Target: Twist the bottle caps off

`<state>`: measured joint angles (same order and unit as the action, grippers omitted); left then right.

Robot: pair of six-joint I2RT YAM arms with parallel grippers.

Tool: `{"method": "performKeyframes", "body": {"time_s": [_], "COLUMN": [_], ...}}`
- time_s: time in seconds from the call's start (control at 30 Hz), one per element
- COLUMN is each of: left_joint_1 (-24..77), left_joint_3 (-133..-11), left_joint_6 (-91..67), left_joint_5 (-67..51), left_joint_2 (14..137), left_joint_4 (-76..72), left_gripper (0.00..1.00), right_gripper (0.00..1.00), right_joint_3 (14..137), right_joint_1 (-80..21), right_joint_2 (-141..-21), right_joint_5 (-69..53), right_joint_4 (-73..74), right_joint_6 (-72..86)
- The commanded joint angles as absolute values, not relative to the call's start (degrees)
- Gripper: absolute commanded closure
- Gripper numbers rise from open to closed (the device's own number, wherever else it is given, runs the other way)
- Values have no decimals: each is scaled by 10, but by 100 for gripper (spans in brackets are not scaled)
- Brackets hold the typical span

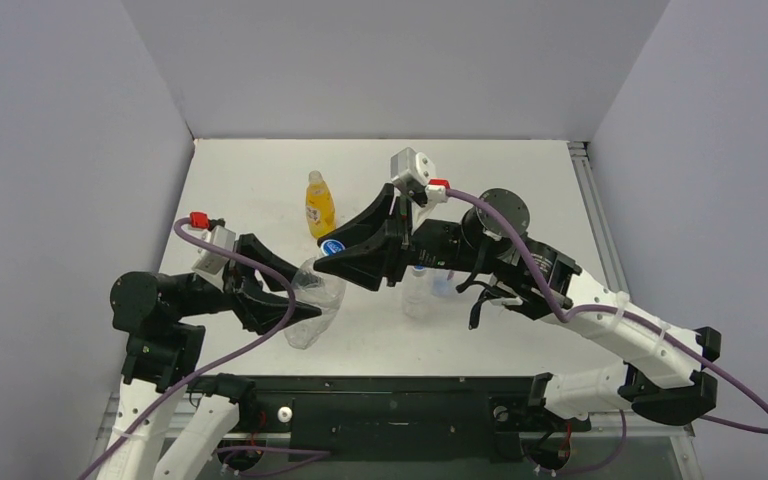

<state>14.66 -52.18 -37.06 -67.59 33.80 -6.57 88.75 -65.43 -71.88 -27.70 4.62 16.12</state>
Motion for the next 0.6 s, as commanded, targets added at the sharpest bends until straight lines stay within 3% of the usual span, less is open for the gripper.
{"method": "performKeyframes", "body": {"time_s": [0.0,0.07,0.17,0.23,0.43,0.57], "left_joint_1": [145,145,145,145,145,146], "left_joint_3": [-550,-551,-556,-563,-540,-524], "left_joint_6": [-379,-351,-248,-169,-55,-7], "left_joint_5": [-664,-660,-617,-570,-432,-380], "left_joint_2": [334,334,336,335,327,318], "left_joint_4": [-91,-75,-1,56,63,49], "left_gripper": [100,100,100,100,100,100], "right_gripper": [79,66,31,22,19,21], "right_joint_3": [885,900,923,929,1019,1132], "right_joint_1": [-649,-649,-654,-673,-773,-797], "right_joint_2": [-695,-702,-709,-712,-779,-860], "right_joint_5": [-343,-306,-216,-104,238,344], "right_joint_4": [39,59,74,69,122,204], "right_joint_6": [147,146,162,172,130,129]}}
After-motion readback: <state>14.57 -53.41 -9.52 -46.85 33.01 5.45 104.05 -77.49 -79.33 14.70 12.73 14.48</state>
